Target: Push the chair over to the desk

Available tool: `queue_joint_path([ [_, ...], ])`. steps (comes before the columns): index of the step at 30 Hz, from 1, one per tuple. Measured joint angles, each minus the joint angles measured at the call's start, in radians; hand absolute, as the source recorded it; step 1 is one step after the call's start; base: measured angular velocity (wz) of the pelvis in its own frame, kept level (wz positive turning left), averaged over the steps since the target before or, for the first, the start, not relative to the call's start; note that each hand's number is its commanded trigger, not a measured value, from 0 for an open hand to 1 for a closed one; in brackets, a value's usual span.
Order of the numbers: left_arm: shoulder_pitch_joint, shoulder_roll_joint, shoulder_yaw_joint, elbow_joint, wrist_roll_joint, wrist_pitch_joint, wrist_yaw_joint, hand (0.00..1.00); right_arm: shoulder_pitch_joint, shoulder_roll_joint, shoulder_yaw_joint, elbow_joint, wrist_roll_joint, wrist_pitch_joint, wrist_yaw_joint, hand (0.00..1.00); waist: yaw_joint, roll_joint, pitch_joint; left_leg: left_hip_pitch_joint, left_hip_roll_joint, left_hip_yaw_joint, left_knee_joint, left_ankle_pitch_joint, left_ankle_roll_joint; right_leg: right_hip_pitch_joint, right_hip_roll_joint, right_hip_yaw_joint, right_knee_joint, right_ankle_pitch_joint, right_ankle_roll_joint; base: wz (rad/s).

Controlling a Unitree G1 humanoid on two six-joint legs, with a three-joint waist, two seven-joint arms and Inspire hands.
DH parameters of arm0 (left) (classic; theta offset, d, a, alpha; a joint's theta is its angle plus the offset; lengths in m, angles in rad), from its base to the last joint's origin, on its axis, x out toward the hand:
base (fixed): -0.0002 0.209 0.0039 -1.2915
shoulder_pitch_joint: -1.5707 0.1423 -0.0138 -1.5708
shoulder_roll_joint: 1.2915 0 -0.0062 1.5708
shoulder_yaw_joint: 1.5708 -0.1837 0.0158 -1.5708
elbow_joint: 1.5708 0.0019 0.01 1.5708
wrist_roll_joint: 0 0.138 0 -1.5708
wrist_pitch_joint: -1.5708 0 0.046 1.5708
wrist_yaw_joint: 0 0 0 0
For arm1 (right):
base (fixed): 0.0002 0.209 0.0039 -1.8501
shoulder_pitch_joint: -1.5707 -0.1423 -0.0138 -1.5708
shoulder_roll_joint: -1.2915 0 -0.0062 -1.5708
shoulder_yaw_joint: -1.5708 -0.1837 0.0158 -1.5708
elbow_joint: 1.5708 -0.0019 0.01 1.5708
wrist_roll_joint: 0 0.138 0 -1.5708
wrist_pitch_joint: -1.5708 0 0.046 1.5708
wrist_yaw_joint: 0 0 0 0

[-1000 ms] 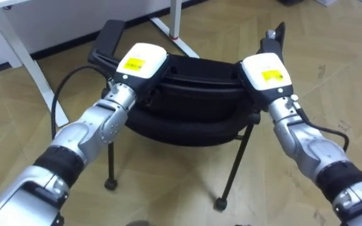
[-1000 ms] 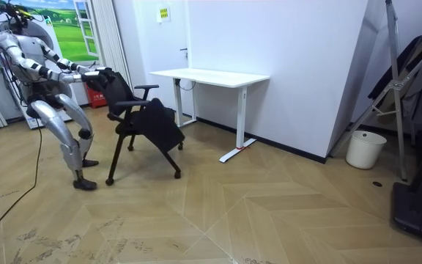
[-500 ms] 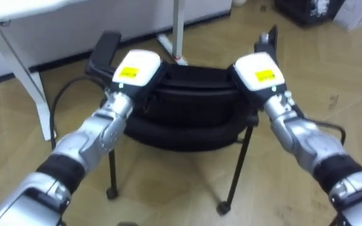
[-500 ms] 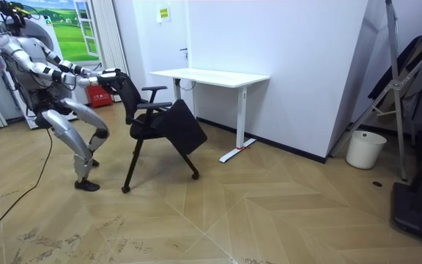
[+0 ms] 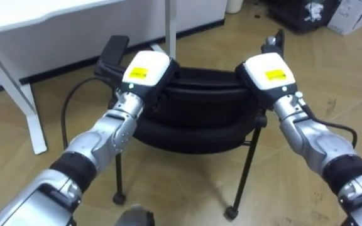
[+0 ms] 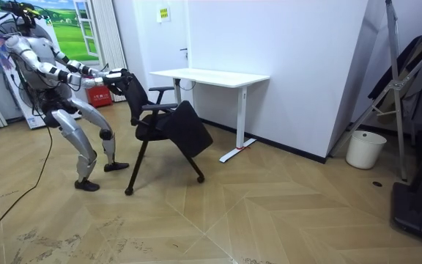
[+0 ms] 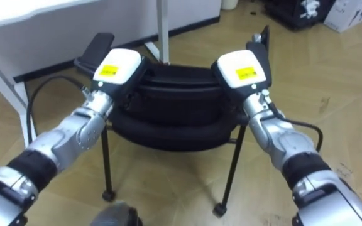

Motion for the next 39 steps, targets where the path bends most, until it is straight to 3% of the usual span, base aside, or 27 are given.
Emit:
queue_joint_path([
  [4,0.011,0.008,0.002,-0.049,0.0,0.029,-0.011,1.0,0.0,0.008,0.0,-0.01,-0.002,0.009,-0.005,1.0,0.004,-0.003,-0.0063,0.001,-0.006,-0.002,-0.001,-0.025,0.027,0.003,0.004,0.017,-0.019,0.013,0.022,-0.14],
  [7,0.017,0.016,0.006,-0.07,0.0,0.05,-0.022,1.0,0.0,0.011,0.002,-0.019,-0.001,0.022,-0.006,1.0,0.011,-0.013,-0.009,-0.001,-0.021,-0.004,0.002,-0.029,0.023,0.005,-0.001,0.02,-0.022,0.012,0.024,-0.05],
  [13,0.036,0.017,0.019,-0.1,0.027,0.07,-0.025,1.0,0.002,0.019,0.005,-0.018,-0.001,0.028,-0.007,1.0,0.028,-0.033,-0.0108,0.011,-0.023,-0.007,0.0,-0.038,0.018,0.03,0.0,0.009,-0.043,-0.003,0.028,0.03],
  [19,0.105,0.026,0.046,-0.224,0.078,0.141,-0.021,1.0,0.002,0.042,0.013,-0.028,0.004,0.035,-0.015,1.0,0.046,-0.07,-0.0201,0.015,-0.041,-0.029,-0.015,-0.038,0.016,0.072,0.002,-0.027,-0.099,-0.005,0.022,0.12],
  [24,0.118,0.028,0.065,-0.24,0.101,0.15,-0.001,1.0,-0.002,0.055,0.014,-0.039,-0.001,0.051,-0.019,1.0,0.1,-0.092,-0.0178,0.022,-0.054,-0.031,-0.019,-0.04,0.014,0.137,0.005,-0.076,-0.171,-0.007,0.027,0.23],
  [27,0.151,0.04,0.092,-0.299,0.117,0.173,0.005,1.0,-0.002,0.062,0.031,-0.079,0.002,0.079,-0.019,1.0,0.123,-0.095,-0.0191,0.014,-0.054,-0.027,-0.014,-0.049,0.009,0.178,0.018,-0.118,-0.226,-0.005,0.031,0.3],
  [30,0.173,0.05,0.111,-0.343,0.118,0.178,0.015,1.0,-0.005,0.051,0.033,-0.123,0.001,0.088,-0.014,1.0,0.149,-0.088,-0.0194,-0.019,-0.072,0.0,-0.043,-0.051,0.012,0.194,0.022,-0.125,-0.221,-0.007,0.039,0.3],
  [31,0.182,0.044,0.109,-0.347,0.118,0.18,0.02,1.0,-0.005,0.046,0.042,-0.12,0.007,0.088,-0.011,1.0,0.182,-0.079,-0.0222,-0.02,-0.083,0.031,-0.082,-0.025,0.062,0.218,0.022,-0.13,-0.204,-0.018,0.062,0.03],
  [33,0.197,0.053,0.108,-0.353,0.118,0.186,0.023,1.0,-0.005,0.059,0.06,-0.113,0.012,0.095,-0.01,1.0,0.213,-0.094,-0.026,-0.01,-0.104,0.022,-0.043,-0.041,0.067,0.252,0.013,-0.142,-0.197,-0.024,0.081,0.2],
  [35,0.197,0.053,0.114,-0.353,0.117,0.187,0.027,1.0,-0.017,0.056,0.069,-0.118,0.013,0.104,-0.01,1.0,0.229,-0.098,-0.0246,-0.013,-0.116,0.016,-0.015,-0.053,0.081,0.267,0.005,-0.141,-0.195,-0.023,0.084,0.47],
  [36,0.197,0.053,0.123,-0.351,0.117,0.188,0.028,1.0,-0.032,0.067,0.073,-0.104,0.011,0.109,-0.01,1.0,0.243,-0.107,-0.0202,-0.008,-0.128,0.015,-0.008,-0.056,0.085,0.281,0.0,-0.141,-0.198,-0.022,0.085,0.44],
  [37,0.2,0.058,0.132,-0.35,0.117,0.189,0.03,1.0,-0.047,0.076,0.082,-0.084,0.011,0.109,-0.009,1.0,0.255,-0.111,-0.0187,-0.006,-0.136,0.012,0.005,-0.059,0.091,0.292,0.002,-0.142,-0.211,-0.014,0.1,0.44],
  [39,0.2,0.061,0.14,-0.351,0.115,0.189,0.043,1.0,-0.067,0.079,0.097,-0.08,0.021,0.111,-0.007,1.0,0.279,-0.121,-0.0122,-0.011,-0.145,0.006,0.028,-0.063,0.093,0.302,0.004,-0.14,-0.211,0.003,0.102,0.39],
])
